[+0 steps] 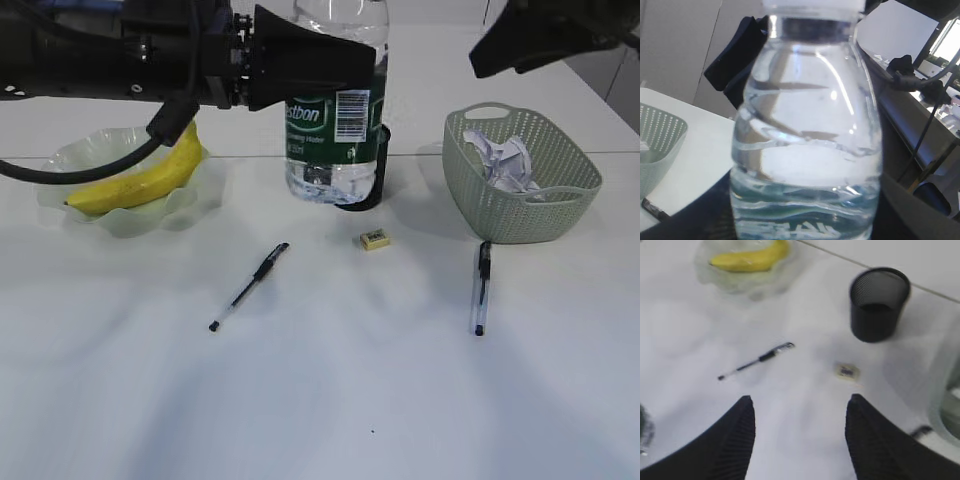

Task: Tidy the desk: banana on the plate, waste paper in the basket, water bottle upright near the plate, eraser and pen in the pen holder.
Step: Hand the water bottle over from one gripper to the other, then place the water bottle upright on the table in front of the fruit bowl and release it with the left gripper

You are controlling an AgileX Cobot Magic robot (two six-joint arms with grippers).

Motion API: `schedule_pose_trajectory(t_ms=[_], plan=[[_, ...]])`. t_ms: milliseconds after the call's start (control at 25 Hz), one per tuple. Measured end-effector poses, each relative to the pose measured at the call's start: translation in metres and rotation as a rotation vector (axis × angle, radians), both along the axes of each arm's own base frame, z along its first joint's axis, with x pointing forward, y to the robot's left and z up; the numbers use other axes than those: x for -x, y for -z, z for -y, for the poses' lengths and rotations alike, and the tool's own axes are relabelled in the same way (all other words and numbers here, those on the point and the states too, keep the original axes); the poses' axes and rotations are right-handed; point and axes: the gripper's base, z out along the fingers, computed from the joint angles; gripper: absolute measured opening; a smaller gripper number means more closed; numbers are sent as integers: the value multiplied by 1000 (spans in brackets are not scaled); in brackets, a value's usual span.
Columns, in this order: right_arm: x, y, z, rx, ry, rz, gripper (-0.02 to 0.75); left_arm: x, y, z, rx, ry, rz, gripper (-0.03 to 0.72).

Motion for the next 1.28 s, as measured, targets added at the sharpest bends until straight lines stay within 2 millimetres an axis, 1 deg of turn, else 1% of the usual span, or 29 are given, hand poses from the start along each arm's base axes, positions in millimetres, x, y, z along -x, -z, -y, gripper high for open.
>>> schedule_pose_trajectory(t_ms=[200, 360, 840, 960, 1280], plan=[[-3, 8, 19, 147, 200, -58, 430, -10, 0, -17, 0, -50, 2, 442], [-3, 11, 29, 225, 274, -81, 430, -19, 0, -33, 0, -98, 6, 442], [-2, 12, 31, 240, 290, -102, 430, -39, 2, -82, -70, -210, 208, 442], [-1, 13, 31, 242, 288, -110, 430, -43, 3, -98, -89, -244, 242, 442], [-1, 13, 31, 243, 287, -114, 430, -54, 5, -153, -145, -369, 306, 442]])
